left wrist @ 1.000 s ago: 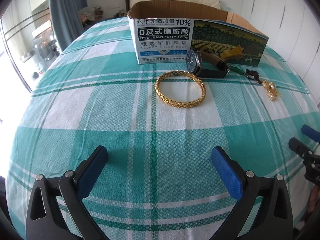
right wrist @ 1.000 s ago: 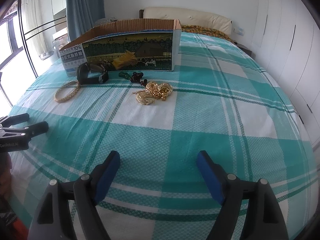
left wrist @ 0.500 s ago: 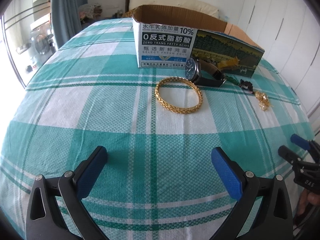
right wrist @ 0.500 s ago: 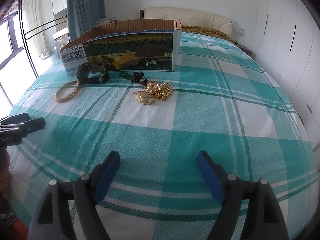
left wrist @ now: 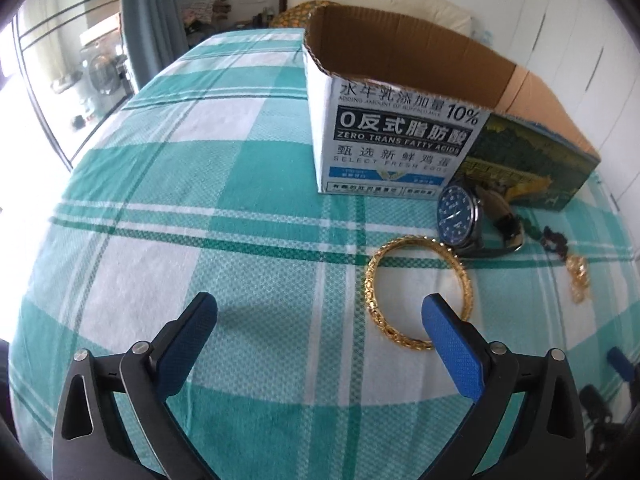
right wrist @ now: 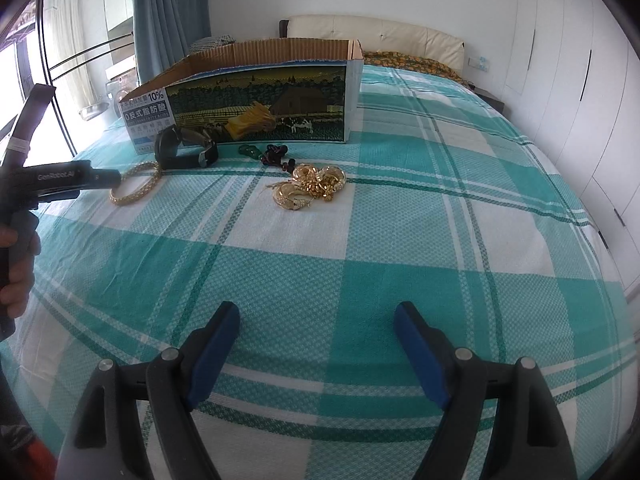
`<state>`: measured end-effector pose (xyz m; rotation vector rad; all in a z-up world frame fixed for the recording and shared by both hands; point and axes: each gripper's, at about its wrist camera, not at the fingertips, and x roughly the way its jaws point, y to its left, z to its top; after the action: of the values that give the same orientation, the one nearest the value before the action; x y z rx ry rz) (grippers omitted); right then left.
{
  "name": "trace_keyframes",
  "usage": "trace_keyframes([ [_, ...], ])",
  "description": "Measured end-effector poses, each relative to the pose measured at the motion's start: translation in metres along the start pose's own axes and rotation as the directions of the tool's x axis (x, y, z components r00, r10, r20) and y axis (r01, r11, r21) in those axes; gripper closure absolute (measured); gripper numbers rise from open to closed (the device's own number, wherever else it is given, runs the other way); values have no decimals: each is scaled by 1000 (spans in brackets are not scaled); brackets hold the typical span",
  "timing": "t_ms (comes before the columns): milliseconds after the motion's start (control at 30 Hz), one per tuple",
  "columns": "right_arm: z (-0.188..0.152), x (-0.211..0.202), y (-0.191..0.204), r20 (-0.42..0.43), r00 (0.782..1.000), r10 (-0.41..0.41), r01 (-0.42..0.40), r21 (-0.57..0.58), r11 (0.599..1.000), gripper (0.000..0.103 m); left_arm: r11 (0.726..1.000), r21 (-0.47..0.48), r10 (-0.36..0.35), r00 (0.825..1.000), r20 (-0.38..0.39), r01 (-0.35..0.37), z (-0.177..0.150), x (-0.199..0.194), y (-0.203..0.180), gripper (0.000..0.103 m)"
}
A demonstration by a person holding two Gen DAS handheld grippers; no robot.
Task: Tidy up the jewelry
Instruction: 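Move left tool to gold chain bracelet while right tool moves to gold earrings, then close right tool on gold hoop earrings while left tool closes on gold bracelet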
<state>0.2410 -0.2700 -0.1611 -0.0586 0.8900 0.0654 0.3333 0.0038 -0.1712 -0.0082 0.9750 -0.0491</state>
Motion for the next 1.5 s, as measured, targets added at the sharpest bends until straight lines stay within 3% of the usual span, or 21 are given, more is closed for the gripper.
trace_keyframes([
  [167, 0, -1, -1, 2, 1000, 6, -6, 5, 1000, 21, 996, 65, 54, 998, 33, -56, -9, -2, -6, 0],
  [300, 0, -1, -1, 3, 1000, 11, -11, 10, 1000, 21, 999, 20, 32, 998, 52, -33, -21, -9, 8, 11],
  [433, 0, -2, -3, 5, 1000, 24, -24, 24, 999, 21, 999, 7, 33, 998, 58, -33, -22, -9, 12, 11],
  [533, 3, -2, -7, 1, 999, 43, -43, 55, 998, 21, 999, 20, 27, 998, 48, -28, -20, -6, 10, 5],
  [733, 40, 18, -15, -30, 994, 101, -97, 96, 991, 21, 1000, 17, 26, 999, 47, -26, -15, -3, 14, 3],
  [1000, 80, 61, 1, -32, 996, 79, -75, 107, 991, 22, 1000, 14, 27, 998, 49, -28, -19, -7, 17, 2],
  [1067, 81, 65, 7, -19, 1000, 20, -19, 69, 997, 37, 1000, 13, 26, 998, 49, -27, -19, -7, 17, 2],
  [1133, 80, 64, 9, -16, 1000, -27, 28, 49, 998, 62, 1000, 13, 26, 998, 49, -26, -19, -7, 18, 2],
  [1167, 78, 62, 6, -12, 1000, -21, 21, 55, 998, 63, 1000, 13, 25, 998, 49, -26, -19, -7, 18, 3],
  [1233, 74, 58, 3, -16, 1000, -8, 8, 35, 999, 76, 1000, 13, 25, 998, 49, -26, -19, -6, 18, 3],
  [1500, 32, 21, -13, -40, 999, 7, -10, -70, 997, 74, 1000, 13, 26, 998, 50, -27, -19, -7, 18, 2],
])
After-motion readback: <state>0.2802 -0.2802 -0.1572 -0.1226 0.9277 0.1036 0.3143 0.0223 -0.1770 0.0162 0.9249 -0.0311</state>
